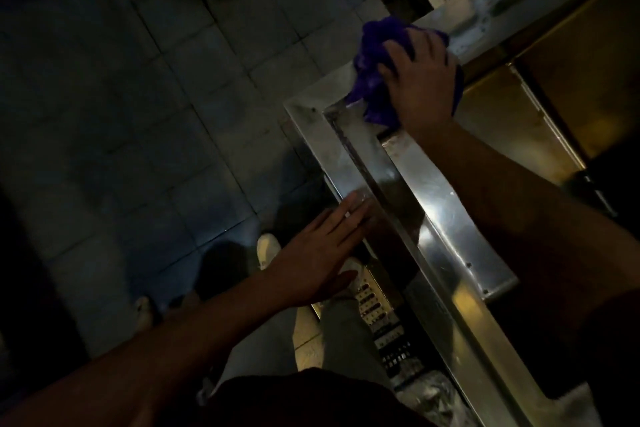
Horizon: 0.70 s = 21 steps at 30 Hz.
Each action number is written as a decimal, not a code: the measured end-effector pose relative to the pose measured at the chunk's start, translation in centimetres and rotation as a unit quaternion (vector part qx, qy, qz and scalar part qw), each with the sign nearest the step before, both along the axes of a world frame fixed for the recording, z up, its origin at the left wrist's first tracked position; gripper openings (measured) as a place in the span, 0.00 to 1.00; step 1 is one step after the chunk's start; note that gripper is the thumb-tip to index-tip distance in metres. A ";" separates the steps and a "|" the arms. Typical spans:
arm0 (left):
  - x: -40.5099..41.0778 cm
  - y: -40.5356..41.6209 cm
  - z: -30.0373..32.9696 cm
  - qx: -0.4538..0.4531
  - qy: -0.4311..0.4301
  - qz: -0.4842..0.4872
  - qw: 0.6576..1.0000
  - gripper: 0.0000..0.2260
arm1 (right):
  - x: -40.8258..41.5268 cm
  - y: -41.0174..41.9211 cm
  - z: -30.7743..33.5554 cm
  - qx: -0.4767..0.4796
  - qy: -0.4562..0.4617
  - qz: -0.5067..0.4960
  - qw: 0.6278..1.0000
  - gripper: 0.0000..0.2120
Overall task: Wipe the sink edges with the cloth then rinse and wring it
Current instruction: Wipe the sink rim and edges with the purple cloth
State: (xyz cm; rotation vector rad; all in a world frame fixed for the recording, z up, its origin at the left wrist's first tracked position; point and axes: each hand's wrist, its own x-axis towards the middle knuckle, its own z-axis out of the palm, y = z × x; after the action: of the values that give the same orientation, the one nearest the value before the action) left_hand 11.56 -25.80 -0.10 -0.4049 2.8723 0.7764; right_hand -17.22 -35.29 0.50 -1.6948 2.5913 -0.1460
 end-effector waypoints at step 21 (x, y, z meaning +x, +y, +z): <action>-0.1 0.1 -0.6 0.002 0.035 0.007 0.999 0.34 | 6.6 2.9 -0.3 -0.038 -0.093 0.067 0.993 0.19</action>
State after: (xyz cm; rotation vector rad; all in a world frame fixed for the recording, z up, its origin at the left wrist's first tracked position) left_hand 11.50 -25.75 -0.69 -0.4041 2.9359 0.8142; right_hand -10.59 -32.36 0.19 -1.7798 2.3591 -0.3821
